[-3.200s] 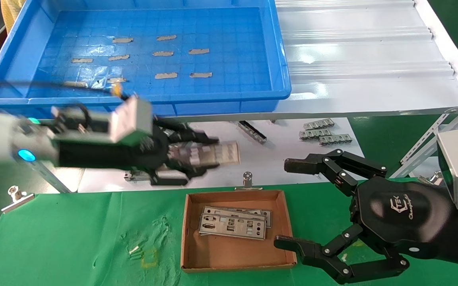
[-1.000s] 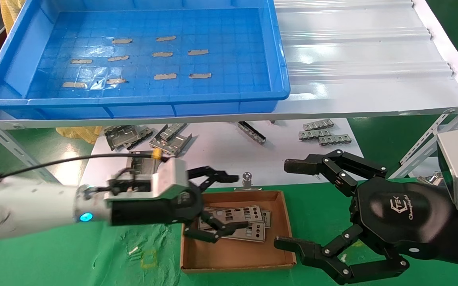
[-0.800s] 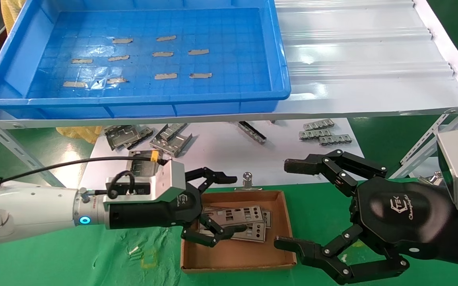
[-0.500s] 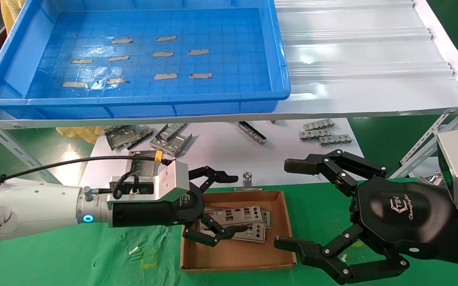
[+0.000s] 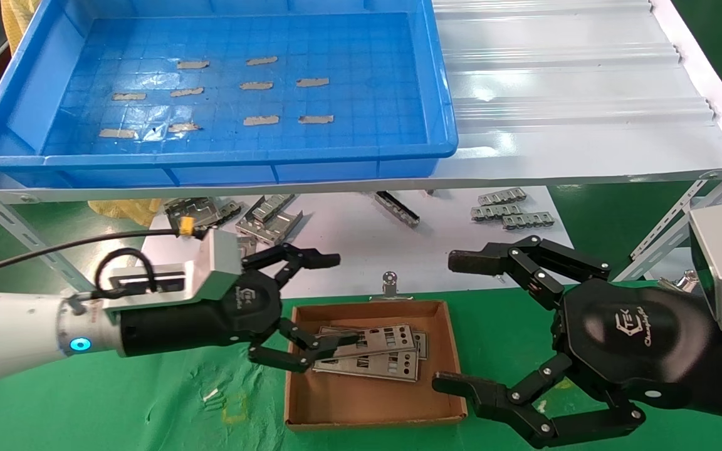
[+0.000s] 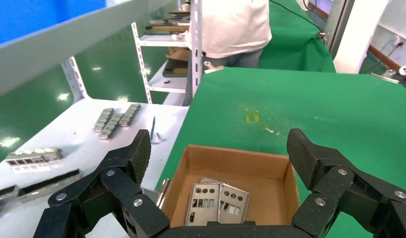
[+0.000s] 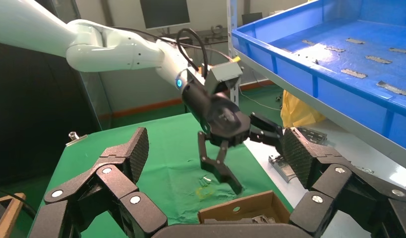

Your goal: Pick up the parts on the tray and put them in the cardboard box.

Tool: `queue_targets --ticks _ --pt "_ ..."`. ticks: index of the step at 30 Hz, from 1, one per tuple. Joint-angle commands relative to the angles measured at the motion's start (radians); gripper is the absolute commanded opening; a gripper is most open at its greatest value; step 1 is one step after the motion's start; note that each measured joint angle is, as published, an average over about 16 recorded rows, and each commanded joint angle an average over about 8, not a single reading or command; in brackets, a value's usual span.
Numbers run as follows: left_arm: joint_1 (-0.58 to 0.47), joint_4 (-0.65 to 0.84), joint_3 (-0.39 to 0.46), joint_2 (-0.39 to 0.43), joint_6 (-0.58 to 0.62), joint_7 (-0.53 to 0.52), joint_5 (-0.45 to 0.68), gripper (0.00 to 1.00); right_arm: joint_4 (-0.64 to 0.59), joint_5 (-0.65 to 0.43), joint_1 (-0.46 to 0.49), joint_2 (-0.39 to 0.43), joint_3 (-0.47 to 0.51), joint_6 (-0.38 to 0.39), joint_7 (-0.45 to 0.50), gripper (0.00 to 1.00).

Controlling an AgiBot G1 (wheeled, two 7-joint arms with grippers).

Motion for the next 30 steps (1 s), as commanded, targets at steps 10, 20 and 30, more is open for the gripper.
queue_targets --ticks 10,20,30 --pt "0.073 -0.196 -0.050 -0.110 -0.009 -0.128 -0.075 1.00 0.000 0.000 0.000 0.000 0.000 0.000 0.000 1.00" --pt "0.140 -0.375 -0.094 -0.210 -0.016 -0.244 -0.144 1.00 0.000 0.000 0.000 0.000 0.000 0.000 0.000 1.00" --pt "0.206 -0.554 -0.140 -0.310 -0.024 -0.361 -0.212 1.00 0.000 0.000 0.000 0.000 0.000 0.000 0.000 1.00"
